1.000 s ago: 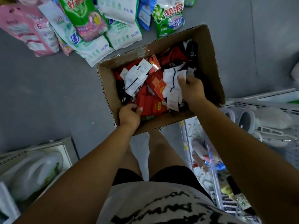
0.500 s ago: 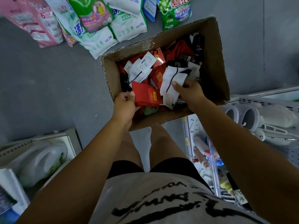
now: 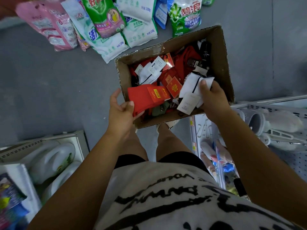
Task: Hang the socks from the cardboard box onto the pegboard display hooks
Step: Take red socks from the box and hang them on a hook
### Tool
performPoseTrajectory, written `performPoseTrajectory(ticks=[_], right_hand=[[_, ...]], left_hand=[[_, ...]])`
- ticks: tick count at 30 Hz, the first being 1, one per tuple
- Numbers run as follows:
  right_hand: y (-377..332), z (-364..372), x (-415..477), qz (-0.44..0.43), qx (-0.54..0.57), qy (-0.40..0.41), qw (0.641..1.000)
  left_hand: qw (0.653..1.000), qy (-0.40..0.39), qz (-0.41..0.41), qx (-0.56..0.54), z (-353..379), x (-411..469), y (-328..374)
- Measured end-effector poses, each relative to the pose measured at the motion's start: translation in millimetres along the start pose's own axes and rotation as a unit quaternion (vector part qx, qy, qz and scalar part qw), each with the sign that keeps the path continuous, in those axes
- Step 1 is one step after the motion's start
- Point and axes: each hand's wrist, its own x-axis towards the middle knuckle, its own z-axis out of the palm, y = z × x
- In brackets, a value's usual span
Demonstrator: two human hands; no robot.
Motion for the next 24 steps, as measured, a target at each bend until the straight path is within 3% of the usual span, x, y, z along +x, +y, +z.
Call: performPoseTrajectory(ticks=[5,10,13,16,20,24], right_hand=[[0.4,7.5,-45.8,-0.012,0.060,-0.012,0.998],[14.4,28.5,-85.7,-0.047,0.083,0.028,0.995],[22.0,47.1,-105.8,-0.053,0.058,0.086,0.993],[24.5,65.9,-126.0,-0.040,0.104,0.175,0.978],[17.0,89.3,-165.0,-0.077,0.149,0.253,0.953],[6.0,105.3,-212.8,-0.129,0.072,0.305,0.941]], left_hand=[[0.988,0.031,0.056,0.141,-46.9,-21.3,-20.8],[0.994,0.031,-0.011,0.107,-68.4,-18.6,-19.7],[0.992,0.005,0.039,0.123,-71.0,-17.5,0.6],[0.988,-0.051,0.092,0.116,-71.8,-15.6,33.3],[0.979,-0.178,0.072,0.069,-72.2,-22.5,80.9],[0.938,-0.327,0.088,0.065,-64.9,-50.0,111.8]])
